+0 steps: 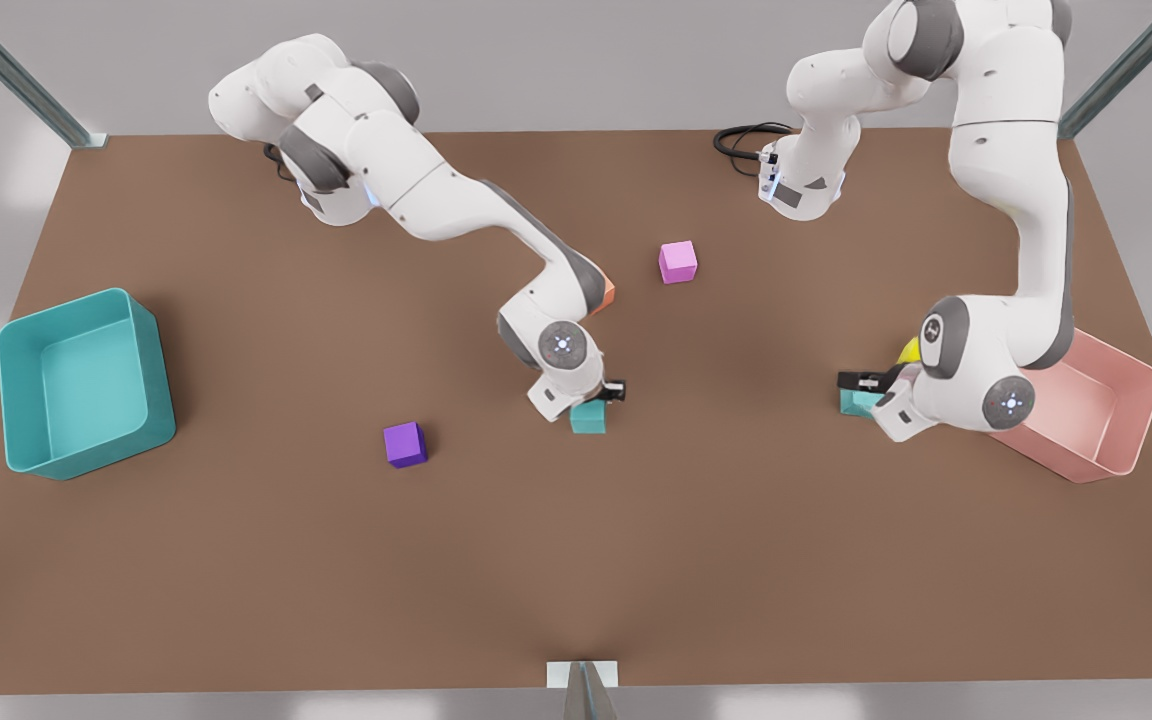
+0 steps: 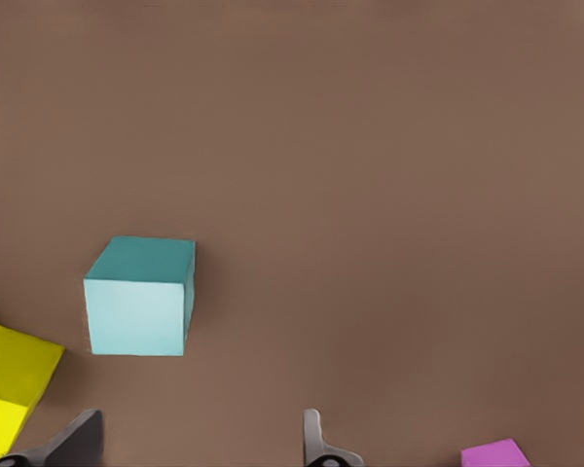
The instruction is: Stack the two blue cubes on top of each other
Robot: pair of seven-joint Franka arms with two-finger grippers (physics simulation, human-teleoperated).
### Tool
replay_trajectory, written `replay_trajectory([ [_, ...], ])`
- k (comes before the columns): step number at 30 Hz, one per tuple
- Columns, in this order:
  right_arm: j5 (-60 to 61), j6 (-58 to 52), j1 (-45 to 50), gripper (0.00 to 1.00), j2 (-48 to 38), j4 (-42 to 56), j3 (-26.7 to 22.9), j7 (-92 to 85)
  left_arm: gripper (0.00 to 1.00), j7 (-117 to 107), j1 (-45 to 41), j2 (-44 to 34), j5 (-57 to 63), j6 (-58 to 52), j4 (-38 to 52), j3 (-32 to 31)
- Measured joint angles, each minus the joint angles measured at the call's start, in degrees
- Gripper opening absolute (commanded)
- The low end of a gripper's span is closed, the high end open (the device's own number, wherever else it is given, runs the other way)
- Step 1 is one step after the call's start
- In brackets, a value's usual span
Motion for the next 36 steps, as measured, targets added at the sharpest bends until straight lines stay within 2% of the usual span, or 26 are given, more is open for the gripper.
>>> replay_trajectory([
  [7,0.10,2.53,-0.61,1.00,-1.27,1.78,0.06,6.15,1.00,4.00,0.00,1.00,3.02,14.56,-7.32,1.69],
  [11,0.06,-1.65,-2.75,1.00,-10.60,0.93,-0.02,8.71,1.00,5.70,0.04,1.56,3.58,18.43,-8.62,2.08],
  [14,-4.42,-12.88,-13.48,1.00,-18.63,0.99,-0.24,7.84,1.00,6.75,0.08,2.08,3.87,20.00,-9.53,2.49],
  [17,-13.70,-20.57,-28.87,1.00,-15.18,4.89,-1.05,-0.15,1.00,7.64,-0.04,2.54,3.97,20.91,-10.25,2.60],
  [18,-15.89,-22.34,-31.05,1.00,-15.77,7.52,-1.39,-4.08,1.00,7.90,-0.12,2.61,3.98,21.13,-10.45,2.61],
  [20,-18.27,-26.51,-31.78,1.00,-24.87,9.10,-1.26,-11.76,1.00,8.38,-0.12,3.28,4.00,21.46,-10.75,2.61],
  [23,-16.45,-30.41,-31.55,1.00,-41.70,-4.71,-1.57,-20.71,1.00,9.00,-0.12,4.75,4.01,21.79,-11.05,3.05],
  [24,-15.84,-30.77,-31.09,1.00,-43.93,-8.34,-2.23,-23.20,1.00,9.18,-0.08,5.18,4.01,21.87,-11.07,3.18],
  [27,-14.40,-31.61,-31.91,1.00,-43.68,-11.20,-2.99,-29.88,1.00,9.68,-0.33,6.57,4.04,22.05,-11.09,3.59],
  [28,-14.10,-31.80,-32.27,1.00,-43.43,-11.43,-3.05,-31.86,0.96,9.83,-0.39,6.81,4.04,22.10,-11.09,3.63],
  [29,-13.86,-31.96,-32.53,1.00,-42.98,-11.41,-3.07,-33.69,0.63,9.96,-0.42,6.91,4.05,22.15,-11.09,3.65],
  [30,-13.86,-32.16,-32.76,1.00,-42.64,-11.14,-3.06,-35.45,0.56,10.07,-0.47,6.87,4.05,22.21,-11.07,3.66],
  [34,-13.94,-32.79,-32.89,1.00,-41.08,-9.37,-3.05,-41.64,0.56,9.95,-0.73,5.84,4.74,22.50,-10.83,3.60],
  [36,-13.94,-33.04,-32.96,1.00,-40.93,-9.27,-3.08,-44.24,0.56,9.73,-3.00,2.62,4.81,22.53,-10.58,3.57],
])
